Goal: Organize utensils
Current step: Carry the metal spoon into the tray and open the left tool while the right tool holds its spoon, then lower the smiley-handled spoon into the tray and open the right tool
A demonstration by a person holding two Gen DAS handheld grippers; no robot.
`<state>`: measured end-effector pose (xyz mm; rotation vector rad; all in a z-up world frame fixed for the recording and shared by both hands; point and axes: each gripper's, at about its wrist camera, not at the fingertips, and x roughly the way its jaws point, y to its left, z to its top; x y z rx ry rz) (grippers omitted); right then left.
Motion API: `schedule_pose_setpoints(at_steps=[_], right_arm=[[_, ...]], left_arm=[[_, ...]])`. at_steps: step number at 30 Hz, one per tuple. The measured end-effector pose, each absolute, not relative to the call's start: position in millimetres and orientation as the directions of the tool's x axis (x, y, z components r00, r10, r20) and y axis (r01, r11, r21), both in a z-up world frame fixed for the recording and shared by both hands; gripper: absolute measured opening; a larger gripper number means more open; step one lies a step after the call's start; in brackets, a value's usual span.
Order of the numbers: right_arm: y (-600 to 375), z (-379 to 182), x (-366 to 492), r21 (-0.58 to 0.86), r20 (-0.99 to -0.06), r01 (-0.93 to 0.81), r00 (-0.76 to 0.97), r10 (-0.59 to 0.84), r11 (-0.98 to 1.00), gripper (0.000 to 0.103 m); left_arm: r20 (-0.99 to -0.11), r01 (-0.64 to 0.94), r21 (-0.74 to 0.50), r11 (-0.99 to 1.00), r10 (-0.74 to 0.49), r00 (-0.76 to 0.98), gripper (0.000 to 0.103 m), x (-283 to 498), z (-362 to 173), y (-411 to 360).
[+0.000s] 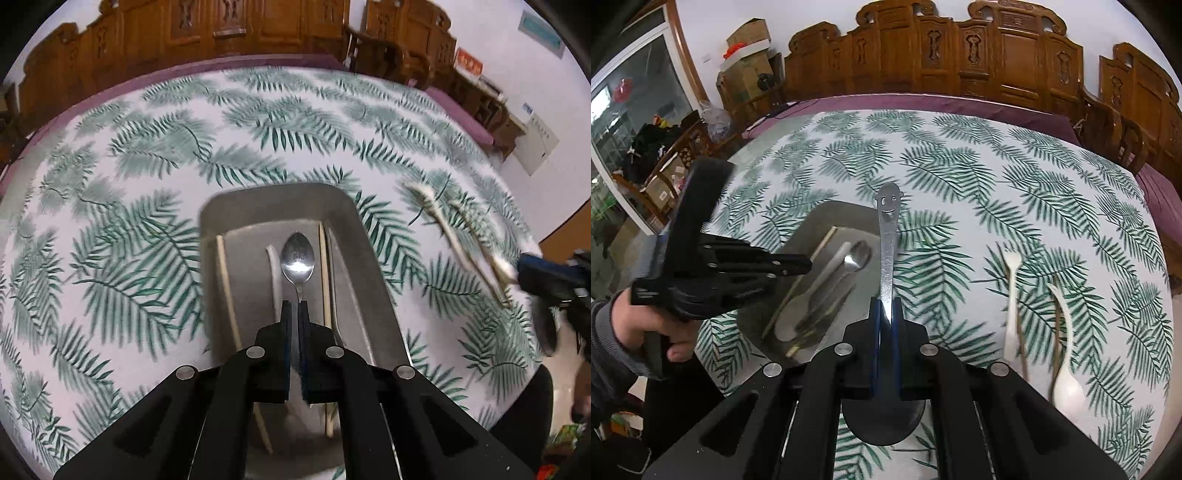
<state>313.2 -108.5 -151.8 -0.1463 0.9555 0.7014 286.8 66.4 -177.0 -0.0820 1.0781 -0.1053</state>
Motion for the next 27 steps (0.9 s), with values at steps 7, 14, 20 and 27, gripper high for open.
schedule_pose_setpoints(at_steps=[7, 14, 20, 27], right_arm=[[-74.4, -163.1, 306.2, 0.229, -0.788, -0.624, 0.331, 0.519, 0.747, 0.007], [-35.7, -177.3, 311.5, 0.258, -0.796, -0.624, 0.297, 0.528, 0.738, 0.007], [-11.0, -195.6, 320.8, 0.269, -0.814, -0.61, 0.269, 0.514, 0.745, 0.007], [7.6, -219.3, 327.9, 0.196, -0.854, -0.602, 0.282, 0.436, 0.774, 0.007]], left_arm=[[-0.831, 0.027, -0.126, 0.992, -0.12, 0.543, 0.003, 249.7, -142.9, 86.3], [-0.807, -0.001, -0.139, 0.99, -0.113, 0.579, 0.003, 227.6, -125.3, 110.1], [-0.798, -0.018, -0.142, 0.99, -0.104, 0.594, 0.003, 217.7, -119.5, 123.9], [-0.793, -0.033, -0.14, 0.99, -0.092, 0.602, 0.004, 209.2, -116.0, 134.1]])
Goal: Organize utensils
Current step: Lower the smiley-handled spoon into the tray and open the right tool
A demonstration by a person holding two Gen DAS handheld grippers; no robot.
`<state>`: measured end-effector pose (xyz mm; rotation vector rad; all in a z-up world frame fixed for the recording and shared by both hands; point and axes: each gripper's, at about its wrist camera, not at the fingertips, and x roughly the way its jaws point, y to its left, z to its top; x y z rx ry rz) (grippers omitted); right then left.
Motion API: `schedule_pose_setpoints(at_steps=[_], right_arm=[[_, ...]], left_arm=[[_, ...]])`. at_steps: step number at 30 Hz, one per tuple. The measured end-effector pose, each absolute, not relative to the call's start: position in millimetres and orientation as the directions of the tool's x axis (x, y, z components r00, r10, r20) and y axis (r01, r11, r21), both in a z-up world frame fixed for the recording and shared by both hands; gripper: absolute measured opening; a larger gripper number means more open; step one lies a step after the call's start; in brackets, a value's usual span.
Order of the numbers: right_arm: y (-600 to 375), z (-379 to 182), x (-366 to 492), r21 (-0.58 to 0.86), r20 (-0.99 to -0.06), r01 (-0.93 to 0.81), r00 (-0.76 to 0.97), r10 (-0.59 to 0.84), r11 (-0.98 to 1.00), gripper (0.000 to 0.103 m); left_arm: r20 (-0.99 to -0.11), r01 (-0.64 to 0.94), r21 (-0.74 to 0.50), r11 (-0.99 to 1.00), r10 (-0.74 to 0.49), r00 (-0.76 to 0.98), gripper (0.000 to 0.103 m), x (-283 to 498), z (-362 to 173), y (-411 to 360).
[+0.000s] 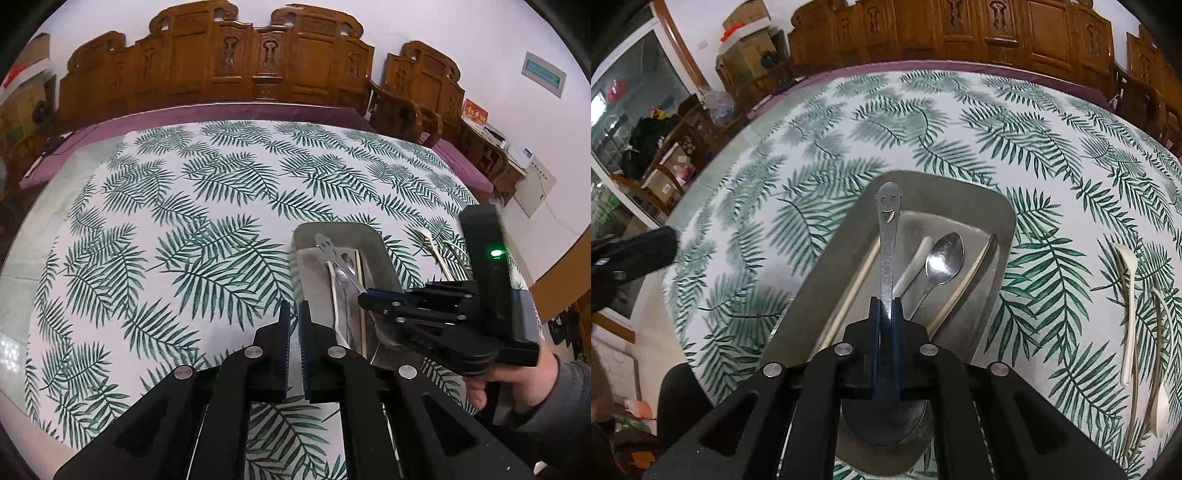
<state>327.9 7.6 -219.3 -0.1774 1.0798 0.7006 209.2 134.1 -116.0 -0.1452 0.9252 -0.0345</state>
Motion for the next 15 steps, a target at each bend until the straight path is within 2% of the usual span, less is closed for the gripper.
schedule_pose_setpoints(at_steps=[6, 8, 9, 10, 15], right_arm=[[14.4, -235.8, 334.5, 0.155, -0.878, -0.603, 0.279, 0.389, 0.783, 0.007], [15.3, -239.7, 336.0, 0.154, -0.883, -0.604, 0.271, 0.383, 0.782, 0.007], [15.5, -241.4, 336.7, 0.16, -0.884, -0.604, 0.263, 0.385, 0.781, 0.007], [15.9, -242.5, 337.3, 0.164, -0.885, -0.605, 0.259, 0.387, 0.779, 0.007], [7.4, -235.2, 336.6, 0.21, -0.861, -0.602, 0.26, 0.438, 0.771, 0.009]], left_arm=[[-0.792, -0.035, -0.135, 0.99, -0.087, 0.604, 0.004, 204.3, -113.6, 136.5], [-0.789, -0.035, -0.142, 0.989, -0.092, 0.608, 0.008, 201.7, -110.4, 136.5], [-0.783, -0.034, -0.143, 0.989, -0.092, 0.615, 0.016, 199.6, -107.9, 135.8], [-0.777, -0.033, -0.14, 0.99, -0.089, 0.623, 0.019, 197.3, -104.7, 135.0], [-0.77, -0.033, -0.139, 0.99, -0.087, 0.633, 0.021, 194.2, -98.3, 131.4]])
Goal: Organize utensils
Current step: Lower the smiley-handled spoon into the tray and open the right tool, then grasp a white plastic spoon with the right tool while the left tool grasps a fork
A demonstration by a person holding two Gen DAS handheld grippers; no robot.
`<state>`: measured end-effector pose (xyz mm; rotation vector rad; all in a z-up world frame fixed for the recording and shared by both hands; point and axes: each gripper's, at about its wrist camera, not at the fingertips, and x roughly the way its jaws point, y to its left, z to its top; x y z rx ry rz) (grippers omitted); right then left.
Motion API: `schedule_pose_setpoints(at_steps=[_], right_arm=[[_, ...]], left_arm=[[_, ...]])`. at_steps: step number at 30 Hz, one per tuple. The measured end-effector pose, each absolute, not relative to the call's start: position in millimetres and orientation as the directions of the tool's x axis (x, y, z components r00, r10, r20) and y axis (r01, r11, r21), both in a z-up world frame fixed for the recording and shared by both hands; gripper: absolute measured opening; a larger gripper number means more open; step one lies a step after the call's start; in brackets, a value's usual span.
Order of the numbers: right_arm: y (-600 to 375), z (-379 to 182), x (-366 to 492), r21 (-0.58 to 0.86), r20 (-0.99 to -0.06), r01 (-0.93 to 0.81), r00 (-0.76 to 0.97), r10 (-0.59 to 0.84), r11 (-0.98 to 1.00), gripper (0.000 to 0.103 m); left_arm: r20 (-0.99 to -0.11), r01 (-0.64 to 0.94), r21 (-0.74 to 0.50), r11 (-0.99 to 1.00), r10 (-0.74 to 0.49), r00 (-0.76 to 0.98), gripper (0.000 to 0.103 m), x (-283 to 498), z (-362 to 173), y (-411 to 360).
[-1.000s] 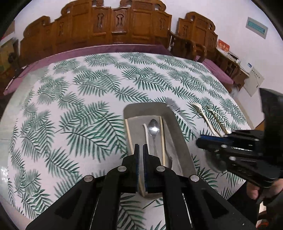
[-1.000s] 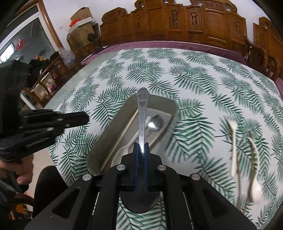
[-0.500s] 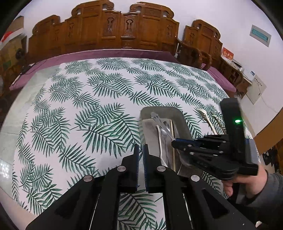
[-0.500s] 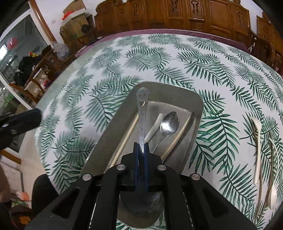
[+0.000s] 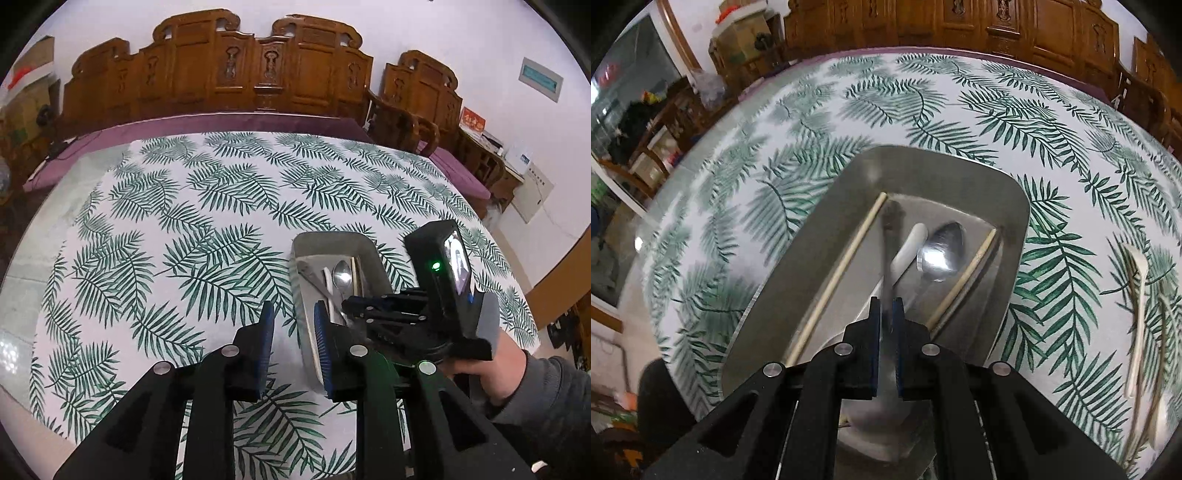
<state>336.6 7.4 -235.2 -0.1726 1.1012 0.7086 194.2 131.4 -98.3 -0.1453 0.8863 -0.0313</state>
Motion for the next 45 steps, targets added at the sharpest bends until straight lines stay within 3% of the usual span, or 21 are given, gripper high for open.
schedule_pose_setpoints(at_steps=[11, 13, 15, 19, 26, 27, 29, 32, 42, 44, 45], right_arm=[[-79.4, -191.6, 324.0, 0.256, -0.796, -0.593, 0.318, 0.515, 0.763, 0.009], [-103.0, -185.8, 323.7, 0.242, -0.793, -0.582, 0.343, 0.504, 0.776, 0.009], [-126.9, -181.4, 324.3, 0.218, -0.79, -0.573, 0.371, 0.488, 0.79, 0.009], [-170.3, -177.9, 329.7, 0.17, -0.784, -0.553, 0.425, 0.452, 0.816, 0.009], [-232.8, -190.2, 350.1, 0.119, -0.802, -0.492, 0.465, 0.376, 0.863, 0.009], [-238.2, -193.9, 352.9, 0.114, -0.805, -0.486, 0.465, 0.367, 0.867, 0.011], [-249.1, -203.2, 361.4, 0.107, -0.815, -0.469, 0.463, 0.348, 0.876, 0.027], [-260.6, -219.3, 375.8, 0.11, -0.831, -0.451, 0.448, 0.331, 0.886, 0.028], [-273.4, -254.1, 403.3, 0.181, -0.853, -0.42, 0.383, 0.355, 0.889, 0.027], [-274.6, -255.8, 404.7, 0.198, -0.854, -0.429, 0.367, 0.37, 0.881, 0.012], [-275.4, -256.8, 405.4, 0.202, -0.856, -0.429, 0.36, 0.371, 0.881, 0.011]], left_arm=[[-0.767, 0.008, -0.149, 0.989, -0.121, 0.63, 0.037, 201.5, -100.7, 91.8], [-0.768, 0.02, -0.146, 0.989, -0.126, 0.628, 0.049, 204.6, -102.2, 79.0], [-0.766, 0.036, -0.142, 0.989, -0.133, 0.628, 0.051, 207.9, -103.3, 66.7], [-0.76, 0.051, -0.155, 0.987, -0.152, 0.633, 0.07, 216.7, -107.4, 44.4], [-0.777, 0.046, -0.141, 0.989, -0.14, 0.613, 0.07, 233.0, -125.5, 12.5], [-0.779, 0.048, -0.143, 0.988, -0.143, 0.611, 0.07, 234.9, -126.7, 10.2], [-0.781, 0.053, -0.141, 0.989, -0.144, 0.607, 0.07, 239.4, -129.9, 2.8], [-0.787, 0.06, -0.14, 0.988, -0.148, 0.598, 0.07, 247.3, -135.3, -6.2], [-0.813, 0.114, -0.144, 0.983, -0.183, 0.553, 0.07, 281.1, -151.6, -41.4], [-0.818, 0.128, -0.142, 0.982, -0.189, 0.544, 0.07, 291.2, -155.2, -50.4], [-0.82, 0.137, -0.142, 0.98, -0.194, 0.539, 0.07, 297.1, -157.7, -55.5]])
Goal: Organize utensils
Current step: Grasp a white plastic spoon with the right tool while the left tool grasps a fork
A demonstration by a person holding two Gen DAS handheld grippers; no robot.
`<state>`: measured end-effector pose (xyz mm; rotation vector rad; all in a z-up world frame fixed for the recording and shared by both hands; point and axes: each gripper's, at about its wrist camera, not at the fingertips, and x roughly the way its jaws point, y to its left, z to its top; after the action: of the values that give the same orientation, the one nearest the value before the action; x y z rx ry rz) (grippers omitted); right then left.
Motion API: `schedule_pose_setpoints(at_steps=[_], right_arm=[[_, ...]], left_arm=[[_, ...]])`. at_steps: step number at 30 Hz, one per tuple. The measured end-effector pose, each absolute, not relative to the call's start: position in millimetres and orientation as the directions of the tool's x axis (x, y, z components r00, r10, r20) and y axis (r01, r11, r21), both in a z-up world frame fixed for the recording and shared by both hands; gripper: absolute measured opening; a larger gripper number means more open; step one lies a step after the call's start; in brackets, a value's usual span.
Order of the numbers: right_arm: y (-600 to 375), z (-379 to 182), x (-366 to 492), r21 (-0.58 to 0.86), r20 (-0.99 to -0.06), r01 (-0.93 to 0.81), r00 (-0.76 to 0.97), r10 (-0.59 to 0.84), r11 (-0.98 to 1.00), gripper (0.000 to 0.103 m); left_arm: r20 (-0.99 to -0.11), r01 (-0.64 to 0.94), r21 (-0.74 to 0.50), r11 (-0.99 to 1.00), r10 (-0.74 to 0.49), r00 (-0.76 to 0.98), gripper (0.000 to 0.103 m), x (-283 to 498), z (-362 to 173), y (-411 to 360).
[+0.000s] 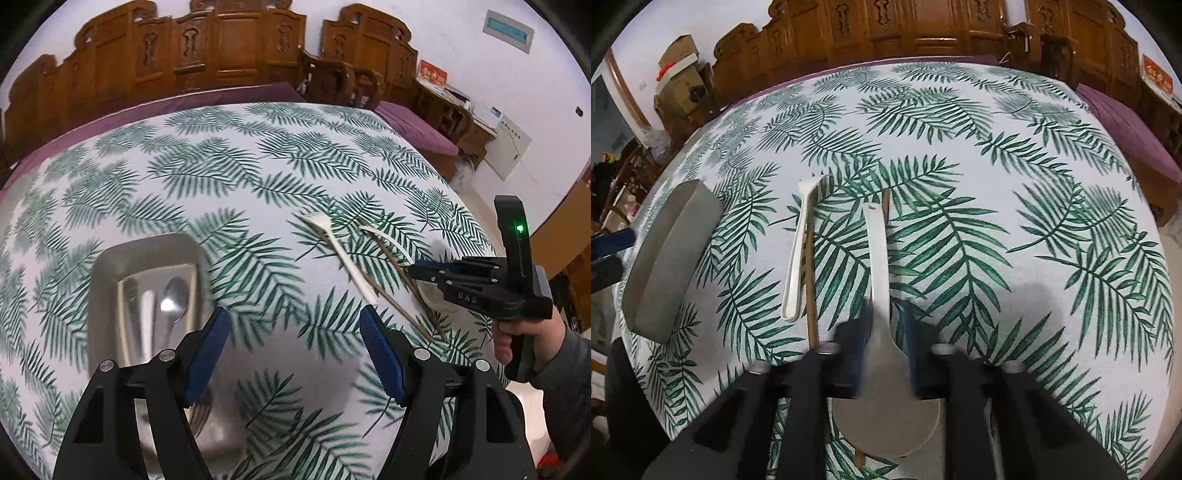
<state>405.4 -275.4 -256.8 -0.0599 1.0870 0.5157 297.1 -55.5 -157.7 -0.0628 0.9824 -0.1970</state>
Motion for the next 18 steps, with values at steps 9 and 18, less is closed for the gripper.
schedule_pose_setpoints(at_steps=[9, 18], right_arm=[[-288.7, -247.7, 398.7, 0.245, -0.832, -0.427, 0.369, 0.415, 0.871, 0.011], [-306.7, -244.0, 389.9, 0.25, -0.82, -0.4, 0.396, 0.412, 0.882, 0.011]], left_arm=[[-0.835, 0.175, -0.156, 0.972, -0.224, 0.502, 0.07, 343.2, -178.4, -88.7], [-0.859, 0.188, -0.168, 0.968, -0.237, 0.454, 0.04, 389.7, -206.0, -109.7]])
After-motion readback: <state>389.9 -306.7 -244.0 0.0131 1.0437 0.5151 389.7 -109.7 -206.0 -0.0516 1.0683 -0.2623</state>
